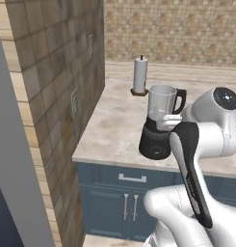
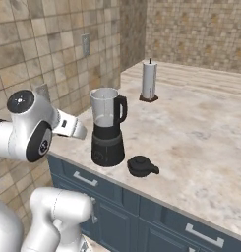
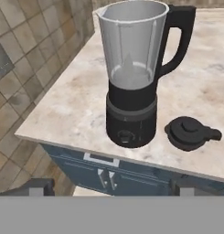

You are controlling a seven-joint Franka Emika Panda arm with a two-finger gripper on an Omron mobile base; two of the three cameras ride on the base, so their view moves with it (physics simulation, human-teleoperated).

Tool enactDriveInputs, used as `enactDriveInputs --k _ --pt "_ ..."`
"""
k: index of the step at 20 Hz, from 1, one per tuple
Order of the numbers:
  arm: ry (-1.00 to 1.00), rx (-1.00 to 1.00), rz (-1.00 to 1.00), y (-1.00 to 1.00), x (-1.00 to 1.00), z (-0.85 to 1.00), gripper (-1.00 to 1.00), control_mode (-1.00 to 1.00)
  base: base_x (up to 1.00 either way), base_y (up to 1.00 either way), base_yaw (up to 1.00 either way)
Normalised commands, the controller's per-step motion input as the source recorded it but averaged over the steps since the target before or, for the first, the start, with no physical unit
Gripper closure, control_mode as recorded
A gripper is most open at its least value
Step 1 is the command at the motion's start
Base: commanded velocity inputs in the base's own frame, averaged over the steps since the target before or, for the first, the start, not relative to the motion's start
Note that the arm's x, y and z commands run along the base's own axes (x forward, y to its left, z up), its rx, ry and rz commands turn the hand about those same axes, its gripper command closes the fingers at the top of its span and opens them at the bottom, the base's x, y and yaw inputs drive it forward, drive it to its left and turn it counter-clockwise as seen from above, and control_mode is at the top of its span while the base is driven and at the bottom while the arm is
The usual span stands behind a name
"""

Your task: Grab the onion and lemon wedge from the fridge, place them in the blender, close the lid, and turn on the blender to create a marinade.

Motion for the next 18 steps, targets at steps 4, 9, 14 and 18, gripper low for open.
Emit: enactDriveInputs --k 4,9,14,18 --pt "0.02 0.00 0.05 -0.03 -0.03 -0.05 -1.00 1.00 0.00 -0.03 0.09" --pt "0.00 0.00 0.00 0.00 0.00 0.00 -1.00 1.00 -0.18 -0.03 -0.01" --pt "0.00 0.00 0.00 0.00 0.00 0.00 -1.00 1.00 -1.00 -0.21 -0.21" --pt "0.00 0.00 0.00 0.00 0.00 0.00 -1.00 1.00 -1.00 -0.36 -0.50"
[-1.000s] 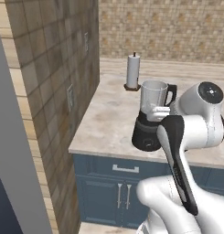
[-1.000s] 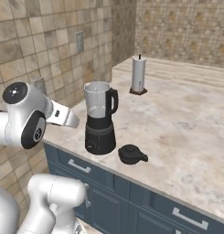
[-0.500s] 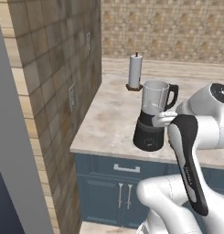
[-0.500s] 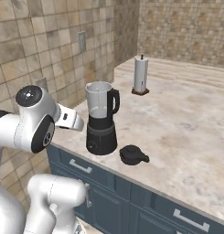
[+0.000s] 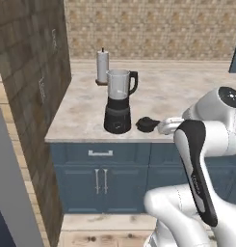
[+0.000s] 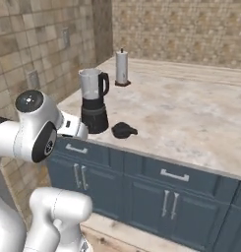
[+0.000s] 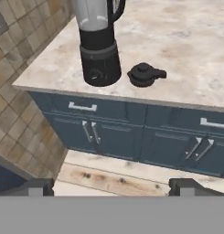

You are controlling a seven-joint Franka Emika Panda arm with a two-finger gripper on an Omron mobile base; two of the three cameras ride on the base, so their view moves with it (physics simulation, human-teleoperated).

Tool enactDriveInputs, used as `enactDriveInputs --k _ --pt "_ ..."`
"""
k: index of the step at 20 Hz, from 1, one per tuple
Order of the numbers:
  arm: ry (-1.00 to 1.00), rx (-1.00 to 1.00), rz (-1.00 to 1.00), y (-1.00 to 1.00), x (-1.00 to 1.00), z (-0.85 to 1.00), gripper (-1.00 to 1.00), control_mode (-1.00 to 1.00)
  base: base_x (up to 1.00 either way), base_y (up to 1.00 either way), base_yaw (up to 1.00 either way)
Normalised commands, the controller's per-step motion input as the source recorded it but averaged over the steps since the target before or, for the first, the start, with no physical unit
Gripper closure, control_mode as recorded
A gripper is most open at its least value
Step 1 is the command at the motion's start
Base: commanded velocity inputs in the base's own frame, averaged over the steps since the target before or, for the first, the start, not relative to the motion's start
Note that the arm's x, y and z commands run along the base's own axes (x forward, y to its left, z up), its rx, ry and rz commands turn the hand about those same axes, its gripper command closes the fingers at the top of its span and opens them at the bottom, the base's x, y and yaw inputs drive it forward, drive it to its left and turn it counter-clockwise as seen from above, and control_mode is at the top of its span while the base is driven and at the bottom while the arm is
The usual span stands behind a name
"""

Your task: Grab the onion and lemon wedge from the fridge, place them in the blender, close the lid, and turn on the blender to create a marinade.

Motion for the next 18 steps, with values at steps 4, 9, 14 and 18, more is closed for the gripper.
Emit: enactDriveInputs --k 4,9,14,18 --pt "0.00 0.00 0.00 0.00 0.00 0.00 -1.00 1.00 -0.48 -0.21 -0.80" --pt "0.00 0.00 0.00 0.00 0.00 0.00 -1.00 1.00 0.00 -0.20 -0.95" --pt "0.00 0.00 0.00 0.00 0.00 0.00 -1.00 1.00 0.00 -0.15 -0.93" --pt "0.00 0.00 0.00 0.00 0.00 0.00 -1.00 1.00 0.09 -0.15 -0.84"
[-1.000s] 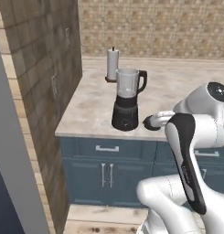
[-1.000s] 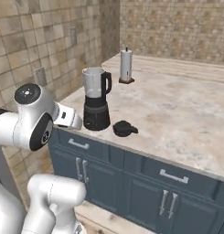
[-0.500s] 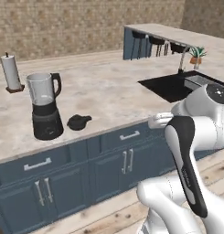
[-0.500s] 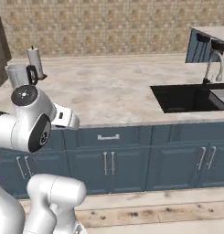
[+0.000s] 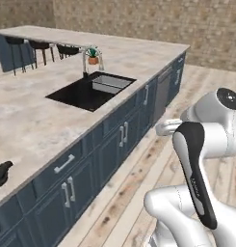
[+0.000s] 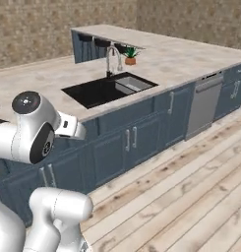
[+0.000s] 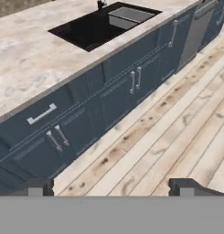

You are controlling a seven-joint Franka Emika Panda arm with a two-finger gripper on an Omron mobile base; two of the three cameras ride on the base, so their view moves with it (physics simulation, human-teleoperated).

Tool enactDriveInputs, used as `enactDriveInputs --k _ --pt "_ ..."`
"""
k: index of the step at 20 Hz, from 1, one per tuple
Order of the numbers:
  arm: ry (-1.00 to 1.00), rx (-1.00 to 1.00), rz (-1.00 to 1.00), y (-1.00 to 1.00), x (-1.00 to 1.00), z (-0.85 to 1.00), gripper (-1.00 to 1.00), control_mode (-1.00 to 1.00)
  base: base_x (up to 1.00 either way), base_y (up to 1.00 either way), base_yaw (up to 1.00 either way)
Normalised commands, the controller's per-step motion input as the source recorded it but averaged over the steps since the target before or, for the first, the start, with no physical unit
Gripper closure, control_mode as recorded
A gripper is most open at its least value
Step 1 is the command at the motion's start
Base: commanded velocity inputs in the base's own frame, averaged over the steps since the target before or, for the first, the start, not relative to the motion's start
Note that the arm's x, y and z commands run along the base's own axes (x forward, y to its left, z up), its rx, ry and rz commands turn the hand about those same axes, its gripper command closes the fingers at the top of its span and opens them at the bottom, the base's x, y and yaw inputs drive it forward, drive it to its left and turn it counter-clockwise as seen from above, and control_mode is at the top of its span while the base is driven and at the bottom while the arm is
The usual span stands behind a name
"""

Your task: Grab the onion and lemon wedge from the fridge, place them in the blender, close the lid, and turn on the blender to create a marinade.

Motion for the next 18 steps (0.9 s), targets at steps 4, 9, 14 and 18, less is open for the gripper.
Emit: enactDriveInputs --k 4,9,14,18 --pt "0.00 0.00 0.00 0.00 0.00 0.00 -1.00 1.00 0.24 -0.21 -0.79" --pt "0.00 0.00 0.00 0.00 0.00 0.00 -1.00 1.00 0.30 -0.16 -0.78" --pt "0.00 0.00 0.00 0.00 0.00 0.00 -1.00 1.00 0.61 -0.01 -0.68" --pt "0.00 0.00 0.00 0.00 0.00 0.00 -1.00 1.00 0.92 0.05 -0.56"
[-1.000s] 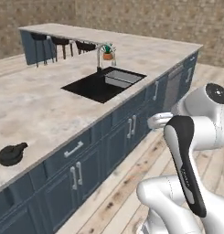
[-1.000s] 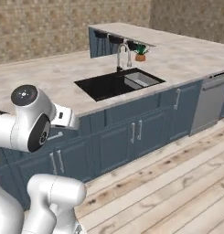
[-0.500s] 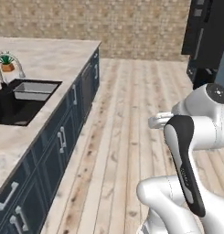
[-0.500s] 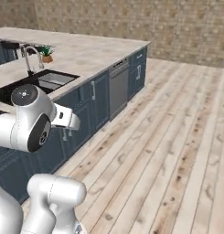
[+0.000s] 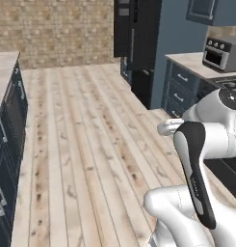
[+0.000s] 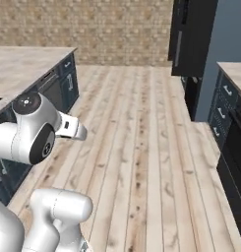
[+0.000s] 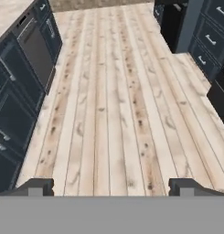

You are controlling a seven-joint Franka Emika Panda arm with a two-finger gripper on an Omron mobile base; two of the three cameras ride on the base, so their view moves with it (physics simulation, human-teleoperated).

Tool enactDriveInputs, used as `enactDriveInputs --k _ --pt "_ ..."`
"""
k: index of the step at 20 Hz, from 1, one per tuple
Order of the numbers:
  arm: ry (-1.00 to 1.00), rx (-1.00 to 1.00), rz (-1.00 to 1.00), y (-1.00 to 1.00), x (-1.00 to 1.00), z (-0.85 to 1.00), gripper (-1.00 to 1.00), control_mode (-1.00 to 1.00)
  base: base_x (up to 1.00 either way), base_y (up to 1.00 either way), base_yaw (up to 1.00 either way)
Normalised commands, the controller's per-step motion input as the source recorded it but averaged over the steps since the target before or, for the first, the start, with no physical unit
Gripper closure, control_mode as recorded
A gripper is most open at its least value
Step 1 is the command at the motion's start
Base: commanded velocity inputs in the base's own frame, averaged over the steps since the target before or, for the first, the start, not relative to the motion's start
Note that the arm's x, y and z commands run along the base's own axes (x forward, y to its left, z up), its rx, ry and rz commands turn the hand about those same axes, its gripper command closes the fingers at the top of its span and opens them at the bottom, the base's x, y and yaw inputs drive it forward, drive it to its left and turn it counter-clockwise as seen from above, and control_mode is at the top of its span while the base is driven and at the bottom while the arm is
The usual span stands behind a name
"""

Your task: Grab the onion and lemon wedge from the fridge, place them in the blender, close the lid, and turn on the blender to create a marinade.

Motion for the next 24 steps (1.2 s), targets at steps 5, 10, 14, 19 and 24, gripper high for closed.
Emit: enactDriveInputs --k 5,10,14,19,24 --pt "0.00 0.00 0.00 0.00 0.00 0.00 -1.00 1.00 1.00 0.43 -0.38" --pt "0.00 0.00 0.00 0.00 0.00 0.00 -1.00 1.00 1.00 0.73 -0.29" --pt "0.00 0.00 0.00 0.00 0.00 0.00 -1.00 1.00 1.00 0.82 -0.31" --pt "0.00 0.00 0.00 0.00 0.00 0.00 -1.00 1.00 1.00 0.84 -0.36" --pt "0.00 0.00 0.00 0.00 0.00 0.00 -1.00 1.00 1.00 0.92 -0.43"
